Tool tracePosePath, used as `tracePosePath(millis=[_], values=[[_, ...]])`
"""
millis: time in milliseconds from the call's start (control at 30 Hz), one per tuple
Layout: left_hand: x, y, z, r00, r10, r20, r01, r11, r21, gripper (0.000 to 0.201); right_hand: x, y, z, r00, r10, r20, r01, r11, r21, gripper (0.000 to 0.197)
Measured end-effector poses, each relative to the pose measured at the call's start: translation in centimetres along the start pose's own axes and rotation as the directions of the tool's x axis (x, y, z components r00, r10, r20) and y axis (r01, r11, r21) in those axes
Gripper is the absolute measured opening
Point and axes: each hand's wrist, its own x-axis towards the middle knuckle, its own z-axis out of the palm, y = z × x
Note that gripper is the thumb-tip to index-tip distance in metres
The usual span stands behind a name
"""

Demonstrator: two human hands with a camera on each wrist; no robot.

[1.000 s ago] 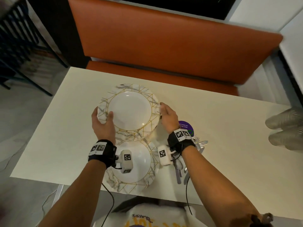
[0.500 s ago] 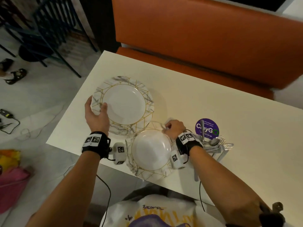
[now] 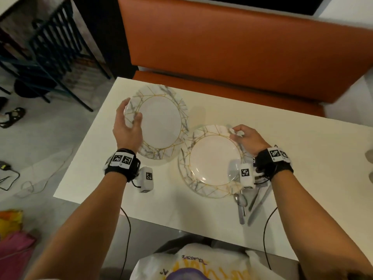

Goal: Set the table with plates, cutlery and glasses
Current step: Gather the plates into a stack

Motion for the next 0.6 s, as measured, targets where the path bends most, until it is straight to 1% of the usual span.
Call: tracePosePath(millis=[100,167,267,333,400,500,533,600], values=[[-1.4,-0.6,1.9,0.993,-0.046,0.104,0.050,0.998,-0.033,0.049,-0.2,1.0,-1.5,0.993,0.048,-0.106,-0.037,0.994,0.106,0.018],[-2.6,-1.3,3.0,0.984,-0.091,0.156,0.102,0.993,-0.065,0.048,-0.2,2.2,-1.4,0.981,0.098,-0.165,-0.064,0.978,0.200,0.020],[-4.5,-1.7,4.7,0.966,-0.148,0.210,0.172,0.980,-0.100,0.049,-0.9,4.1,-0.7,0.958,0.173,-0.229,-0.090,0.939,0.332,0.025],[-5.6,-1.7,5.7,0.950,-0.213,0.227,0.247,0.960,-0.134,0.049,-1.6,4.4,0.2,0.941,0.204,-0.270,-0.090,0.920,0.381,0.026],[-6.4,-1.7,6.7,0.925,-0.288,0.249,0.336,0.925,-0.178,0.047,-2.1,4.7,1.2,0.929,0.214,-0.302,-0.093,0.925,0.369,0.027],[-7.2,-1.6,8.1,0.876,-0.364,0.316,0.443,0.867,-0.230,0.045,-2.4,5.1,2.6,0.931,0.189,-0.312,-0.091,0.948,0.304,0.030],[-7.3,-1.8,8.6,0.864,-0.378,0.332,0.464,0.853,-0.237,0.044,-2.6,5.0,2.9,0.932,0.174,-0.319,-0.083,0.957,0.278,0.033],[-7.9,-1.2,9.5,0.855,-0.384,0.348,0.478,0.843,-0.245,0.040,-2.9,4.9,3.4,0.922,0.176,-0.345,-0.097,0.967,0.234,0.038]])
